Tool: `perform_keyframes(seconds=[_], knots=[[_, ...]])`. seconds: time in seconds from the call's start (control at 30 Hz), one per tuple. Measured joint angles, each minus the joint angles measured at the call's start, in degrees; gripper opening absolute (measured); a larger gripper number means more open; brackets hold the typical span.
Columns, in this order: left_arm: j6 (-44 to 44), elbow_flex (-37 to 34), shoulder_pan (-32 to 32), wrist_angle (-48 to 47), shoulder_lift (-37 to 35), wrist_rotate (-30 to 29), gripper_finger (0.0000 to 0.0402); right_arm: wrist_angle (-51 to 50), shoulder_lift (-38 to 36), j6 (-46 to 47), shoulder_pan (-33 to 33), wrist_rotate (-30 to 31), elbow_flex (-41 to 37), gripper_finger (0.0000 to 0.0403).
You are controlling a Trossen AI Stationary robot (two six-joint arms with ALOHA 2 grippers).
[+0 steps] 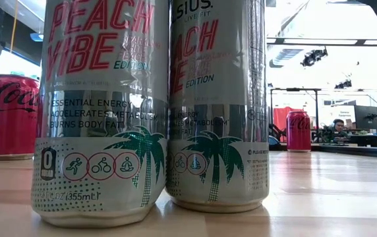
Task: Place canned beverage on shelf
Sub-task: Put the top blue soda can on the shelf
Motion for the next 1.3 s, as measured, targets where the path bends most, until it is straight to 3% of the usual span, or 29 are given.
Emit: perform_keyframes(seconds=[0.57, 1.07, 1.3], knots=[[0.4, 0.0, 0.1, 1.2, 0.0, 2.9, 0.0329, 1.6, 0.0, 0.2, 0.2, -2.0, 0.0, 0.0248], [0.6, -0.1, 0.0, 2.6, 1.2, 2.9, 0.0251, 1.0, -0.1, 0.5, 0.5, -1.9, -0.1, 0.0248], [1.2, 0.0, 0.0, 3.7, 1.2, 2.8, 0.0243, 1.1, -0.2, 0.5, 0.5, -1.6, -0.1, 0.0269]])
